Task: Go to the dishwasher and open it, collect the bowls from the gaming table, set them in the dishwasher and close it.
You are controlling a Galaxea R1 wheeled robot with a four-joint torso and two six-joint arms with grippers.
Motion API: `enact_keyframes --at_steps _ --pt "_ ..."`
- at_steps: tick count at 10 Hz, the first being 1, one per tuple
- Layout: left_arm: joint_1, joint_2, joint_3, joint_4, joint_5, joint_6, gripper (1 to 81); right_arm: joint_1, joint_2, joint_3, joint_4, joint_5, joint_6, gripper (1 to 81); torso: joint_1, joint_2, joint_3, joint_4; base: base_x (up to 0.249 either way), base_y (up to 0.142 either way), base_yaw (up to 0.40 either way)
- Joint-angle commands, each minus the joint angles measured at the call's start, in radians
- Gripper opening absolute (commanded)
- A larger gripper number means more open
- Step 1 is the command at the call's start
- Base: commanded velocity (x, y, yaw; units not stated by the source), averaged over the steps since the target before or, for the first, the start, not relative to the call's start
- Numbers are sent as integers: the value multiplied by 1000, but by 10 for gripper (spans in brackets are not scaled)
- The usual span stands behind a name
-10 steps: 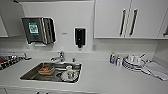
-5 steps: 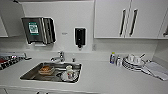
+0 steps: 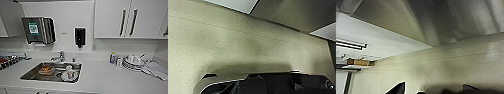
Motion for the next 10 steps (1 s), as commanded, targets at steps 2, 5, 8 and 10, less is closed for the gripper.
enact_keyframes --at_steps 2,5,8,10 --pt "-70 -8 7 -1 40 -2 811 132 -89 104 29 -52 11 811 0 0 0 0 0 0 0" --pt "-76 1 7 -1 40 -3 811 175 -113 122 116 -54 22 811 0 0 0 0 0 0 0" --pt "-82 9 7 1 40 -2 811 253 -110 135 245 -93 22 811 0 0 0 0 0 0 0" --pt "-85 16 7 1 40 -2 811 297 -110 145 312 -97 22 811 0 0 0 0 0 0 0"
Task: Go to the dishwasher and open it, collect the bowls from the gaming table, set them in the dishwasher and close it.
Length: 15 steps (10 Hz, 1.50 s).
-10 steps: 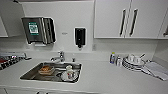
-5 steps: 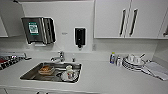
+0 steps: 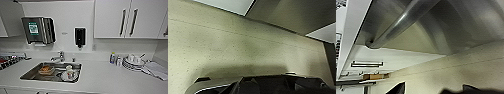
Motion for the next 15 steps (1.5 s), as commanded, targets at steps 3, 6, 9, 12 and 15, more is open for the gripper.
enact_keyframes --at_steps 3,6,9,12,15 --pt "-74 -2 9 1 40 -2 811 186 -18 36 169 -57 2 811 0 0 0 0 0 0 0" --pt "-74 5 9 -2 9 -4 811 215 37 -25 240 -60 5 811 1 0 0 0 0 0 0" --pt "-74 16 9 -1 -1 -4 811 247 102 -96 301 -91 10 811 1 0 -1 0 0 0 0" --pt "-76 22 9 1 -3 -2 811 274 108 -113 352 -94 10 811 1 0 -1 0 0 0 0" --pt "-77 28 9 1 -6 -2 811 291 126 -153 395 -94 10 811 1 0 -1 0 0 0 0"
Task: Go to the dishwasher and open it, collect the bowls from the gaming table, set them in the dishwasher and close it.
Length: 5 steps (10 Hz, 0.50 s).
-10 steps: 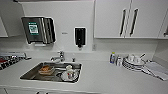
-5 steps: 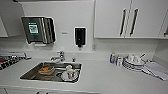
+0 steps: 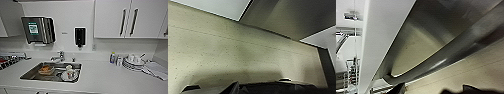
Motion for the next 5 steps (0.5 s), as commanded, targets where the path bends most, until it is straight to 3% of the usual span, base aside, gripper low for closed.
enact_keyframes --at_steps 1,5 --pt "-67 -5 13 1 12 -2 811 147 -14 -8 77 -52 3 811 0 0 0 0 0 0 0" --pt "-67 0 14 6 9 -2 811 138 49 -89 120 -51 3 811 0 0 0 0 0 0 0"
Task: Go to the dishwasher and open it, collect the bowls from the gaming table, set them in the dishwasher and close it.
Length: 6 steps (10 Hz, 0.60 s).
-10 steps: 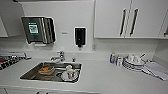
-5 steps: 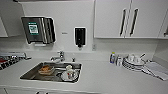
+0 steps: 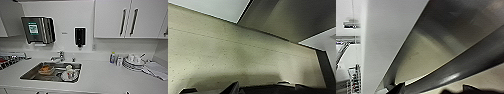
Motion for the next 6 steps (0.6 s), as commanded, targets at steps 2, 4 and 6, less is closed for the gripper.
enact_keyframes --at_steps 2,4,6 --pt "-67 -7 11 6 32 -2 811 105 25 -72 46 -53 2 811 0 0 0 0 0 0 0" --pt "-67 -7 11 4 32 -2 811 99 47 -116 49 -54 2 811 0 0 0 0 0 0 0" --pt "-67 -7 11 4 32 -2 811 93 63 -147 51 -54 8 811 0 0 0 0 0 0 0"
